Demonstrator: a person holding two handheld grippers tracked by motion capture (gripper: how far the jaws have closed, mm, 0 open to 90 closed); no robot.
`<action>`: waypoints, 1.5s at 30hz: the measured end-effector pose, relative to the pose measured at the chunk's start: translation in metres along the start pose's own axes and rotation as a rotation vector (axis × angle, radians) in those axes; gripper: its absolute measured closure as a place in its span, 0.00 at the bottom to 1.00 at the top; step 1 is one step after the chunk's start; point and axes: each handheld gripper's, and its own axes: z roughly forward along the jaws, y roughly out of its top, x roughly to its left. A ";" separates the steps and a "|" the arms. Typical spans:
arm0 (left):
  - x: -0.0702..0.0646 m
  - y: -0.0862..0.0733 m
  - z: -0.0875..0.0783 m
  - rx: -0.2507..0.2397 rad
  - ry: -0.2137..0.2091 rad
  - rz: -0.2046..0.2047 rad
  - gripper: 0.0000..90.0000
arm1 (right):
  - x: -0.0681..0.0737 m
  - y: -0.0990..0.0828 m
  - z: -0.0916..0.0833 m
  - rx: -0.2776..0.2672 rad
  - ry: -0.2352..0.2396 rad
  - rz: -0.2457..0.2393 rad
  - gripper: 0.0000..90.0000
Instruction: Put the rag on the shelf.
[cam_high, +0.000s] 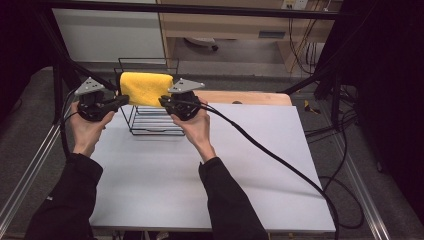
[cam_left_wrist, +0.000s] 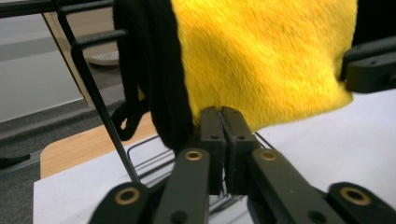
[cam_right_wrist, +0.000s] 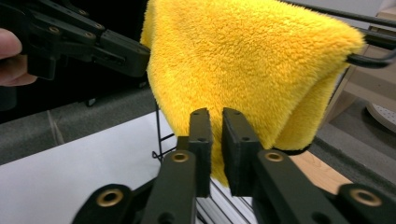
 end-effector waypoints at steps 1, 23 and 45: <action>-0.001 -0.002 -0.002 0.003 -0.002 0.000 0.95 | 0.000 -0.001 -0.005 -0.003 0.006 0.002 0.87; -0.033 -0.075 0.001 0.110 -0.092 0.013 0.32 | -0.033 -0.066 -0.100 0.096 -0.006 0.114 0.32; -0.067 -0.137 0.014 0.190 -0.115 0.027 0.08 | -0.064 -0.174 -0.175 0.180 -0.104 0.235 0.03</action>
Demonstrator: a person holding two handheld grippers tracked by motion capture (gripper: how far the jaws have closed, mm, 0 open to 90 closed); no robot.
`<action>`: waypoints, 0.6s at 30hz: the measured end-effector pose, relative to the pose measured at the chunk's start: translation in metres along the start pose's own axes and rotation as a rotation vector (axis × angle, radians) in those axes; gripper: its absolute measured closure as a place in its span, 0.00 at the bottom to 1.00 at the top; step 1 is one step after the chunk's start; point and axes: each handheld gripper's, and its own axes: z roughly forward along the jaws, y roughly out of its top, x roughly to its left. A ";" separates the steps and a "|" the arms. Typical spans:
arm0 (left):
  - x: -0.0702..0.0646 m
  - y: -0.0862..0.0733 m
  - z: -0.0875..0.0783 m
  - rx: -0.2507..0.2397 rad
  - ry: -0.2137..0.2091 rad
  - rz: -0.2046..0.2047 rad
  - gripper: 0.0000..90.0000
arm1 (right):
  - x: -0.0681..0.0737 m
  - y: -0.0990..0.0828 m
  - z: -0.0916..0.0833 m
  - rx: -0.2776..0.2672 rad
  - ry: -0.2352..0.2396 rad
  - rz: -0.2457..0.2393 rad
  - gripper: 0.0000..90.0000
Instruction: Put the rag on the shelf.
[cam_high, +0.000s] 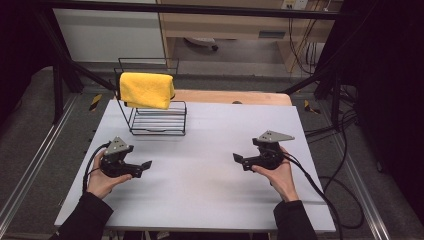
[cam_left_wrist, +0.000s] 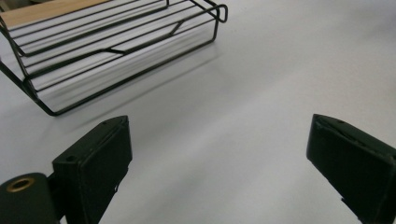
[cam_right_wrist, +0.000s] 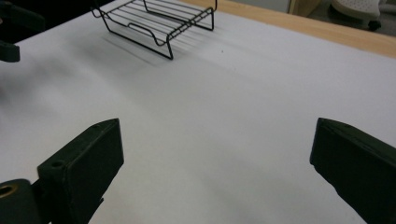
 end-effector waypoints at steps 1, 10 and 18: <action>-0.001 -0.003 0.001 -0.001 -0.004 -0.002 0.08 | -0.002 -0.004 -0.001 0.007 0.000 -0.002 0.03; -0.002 -0.022 0.002 0.006 -0.023 0.005 0.09 | -0.016 -0.042 -0.016 0.029 -0.005 0.036 0.02; -0.003 -0.030 0.003 0.016 -0.024 0.028 0.09 | -0.031 -0.071 -0.033 0.041 -0.010 0.059 0.01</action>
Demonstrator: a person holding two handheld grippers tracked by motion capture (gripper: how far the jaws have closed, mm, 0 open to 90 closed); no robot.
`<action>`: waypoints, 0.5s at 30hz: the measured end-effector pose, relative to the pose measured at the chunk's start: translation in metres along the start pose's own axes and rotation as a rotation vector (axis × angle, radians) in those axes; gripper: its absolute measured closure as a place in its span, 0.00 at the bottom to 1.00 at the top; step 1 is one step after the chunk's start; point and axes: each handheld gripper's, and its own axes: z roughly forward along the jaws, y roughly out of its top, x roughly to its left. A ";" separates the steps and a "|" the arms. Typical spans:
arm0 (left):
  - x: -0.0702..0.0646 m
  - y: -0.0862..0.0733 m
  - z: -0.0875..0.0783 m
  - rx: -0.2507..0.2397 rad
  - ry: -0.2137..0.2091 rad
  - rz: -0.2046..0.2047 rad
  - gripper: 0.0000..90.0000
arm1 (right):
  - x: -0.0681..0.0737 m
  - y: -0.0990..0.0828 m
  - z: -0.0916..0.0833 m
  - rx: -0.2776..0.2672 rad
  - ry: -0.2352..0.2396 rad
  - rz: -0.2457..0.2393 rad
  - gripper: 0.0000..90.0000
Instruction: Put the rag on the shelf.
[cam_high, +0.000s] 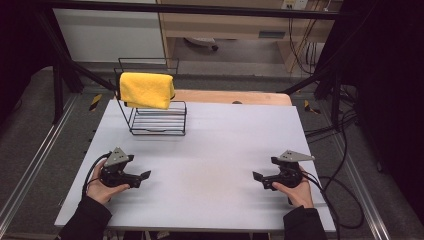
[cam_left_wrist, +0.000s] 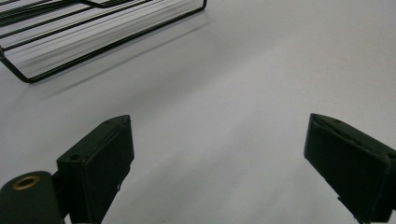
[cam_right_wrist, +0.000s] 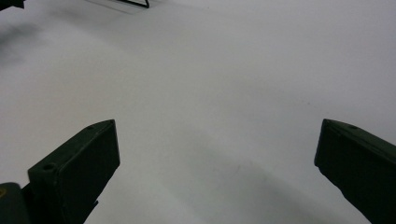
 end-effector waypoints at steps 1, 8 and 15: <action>-0.001 0.000 -0.001 -0.002 0.001 0.001 0.09 | -0.001 -0.004 -0.003 -0.001 0.004 0.005 0.01; -0.004 -0.007 -0.002 0.000 -0.001 0.008 0.09 | -0.005 -0.016 -0.010 -0.003 0.005 0.013 0.01; 0.000 -0.010 -0.007 -0.012 0.012 -0.010 0.09 | -0.006 -0.020 -0.010 0.004 -0.001 0.012 0.01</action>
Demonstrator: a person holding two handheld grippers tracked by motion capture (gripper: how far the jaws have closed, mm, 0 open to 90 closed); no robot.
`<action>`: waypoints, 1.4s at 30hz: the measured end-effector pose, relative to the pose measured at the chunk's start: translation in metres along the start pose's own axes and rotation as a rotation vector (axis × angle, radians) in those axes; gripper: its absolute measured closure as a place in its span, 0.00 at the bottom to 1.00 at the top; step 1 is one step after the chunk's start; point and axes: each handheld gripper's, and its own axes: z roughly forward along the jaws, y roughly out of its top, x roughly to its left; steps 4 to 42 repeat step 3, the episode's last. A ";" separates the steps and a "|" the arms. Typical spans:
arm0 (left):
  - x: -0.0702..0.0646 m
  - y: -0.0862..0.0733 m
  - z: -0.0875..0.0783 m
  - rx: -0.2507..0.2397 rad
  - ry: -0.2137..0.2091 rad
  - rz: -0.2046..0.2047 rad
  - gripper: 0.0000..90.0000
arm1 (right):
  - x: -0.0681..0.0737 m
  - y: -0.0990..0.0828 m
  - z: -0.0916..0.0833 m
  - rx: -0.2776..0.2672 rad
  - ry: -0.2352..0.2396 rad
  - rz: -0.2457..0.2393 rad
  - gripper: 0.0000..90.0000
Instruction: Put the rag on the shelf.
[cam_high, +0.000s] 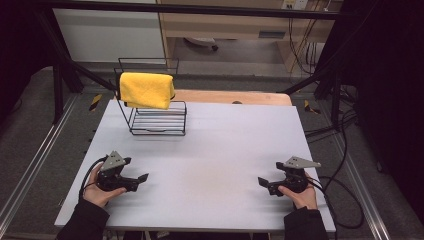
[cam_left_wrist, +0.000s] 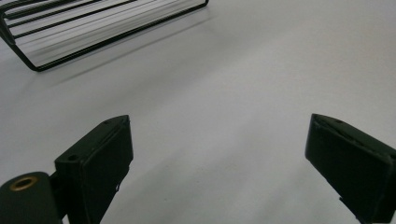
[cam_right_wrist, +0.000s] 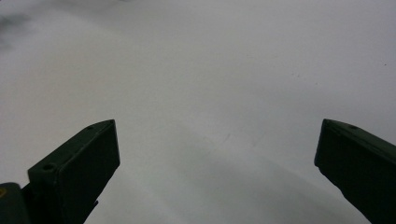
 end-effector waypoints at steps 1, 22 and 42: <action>0.000 0.000 0.000 0.001 0.000 0.001 0.09 | 0.000 0.000 0.000 0.003 0.000 0.000 0.01; 0.000 -0.001 0.000 0.001 -0.001 0.000 0.09 | 0.000 0.000 0.000 0.005 0.002 0.000 0.01; 0.000 -0.001 0.000 0.001 -0.001 0.000 0.09 | 0.000 0.000 0.000 0.005 0.002 0.000 0.01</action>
